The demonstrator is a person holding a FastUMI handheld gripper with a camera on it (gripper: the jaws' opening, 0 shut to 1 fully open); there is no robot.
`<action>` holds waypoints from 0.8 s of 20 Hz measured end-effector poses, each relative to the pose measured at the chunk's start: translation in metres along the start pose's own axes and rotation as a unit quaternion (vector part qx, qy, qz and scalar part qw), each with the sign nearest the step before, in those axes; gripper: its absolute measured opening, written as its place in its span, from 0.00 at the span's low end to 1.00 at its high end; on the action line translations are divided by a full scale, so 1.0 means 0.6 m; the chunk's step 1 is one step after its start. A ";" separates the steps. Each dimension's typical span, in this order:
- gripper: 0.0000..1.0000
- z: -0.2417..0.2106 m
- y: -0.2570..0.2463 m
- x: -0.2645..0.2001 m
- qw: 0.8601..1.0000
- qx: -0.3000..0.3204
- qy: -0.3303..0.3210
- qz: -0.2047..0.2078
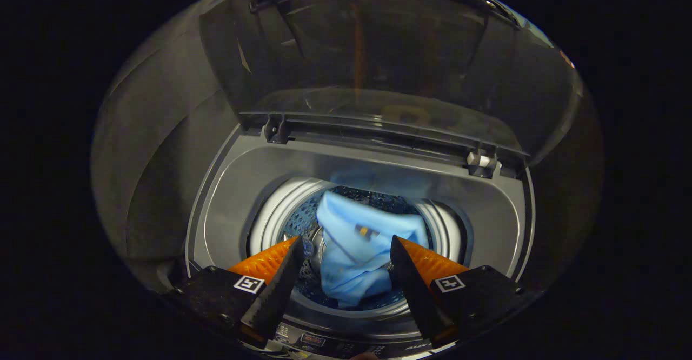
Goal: Put the clothes into the washing machine and then close the washing machine lid.
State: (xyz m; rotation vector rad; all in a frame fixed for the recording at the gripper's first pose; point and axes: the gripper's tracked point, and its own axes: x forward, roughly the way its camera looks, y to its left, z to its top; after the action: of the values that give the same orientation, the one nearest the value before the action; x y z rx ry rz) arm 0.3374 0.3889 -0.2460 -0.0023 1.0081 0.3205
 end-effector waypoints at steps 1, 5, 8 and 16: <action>0.98 0.000 0.000 0.000 1.000 0.004 0.000 0.002; 0.98 0.011 -0.007 -0.020 1.000 0.009 -0.012 0.001; 0.98 0.023 -0.010 -0.041 1.000 0.015 -0.024 0.007; 0.98 0.094 -0.017 -0.135 0.996 0.033 -0.081 0.024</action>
State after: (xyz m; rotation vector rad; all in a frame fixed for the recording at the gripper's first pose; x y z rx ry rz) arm 0.3474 0.3665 -0.1499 0.1056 0.8588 0.3261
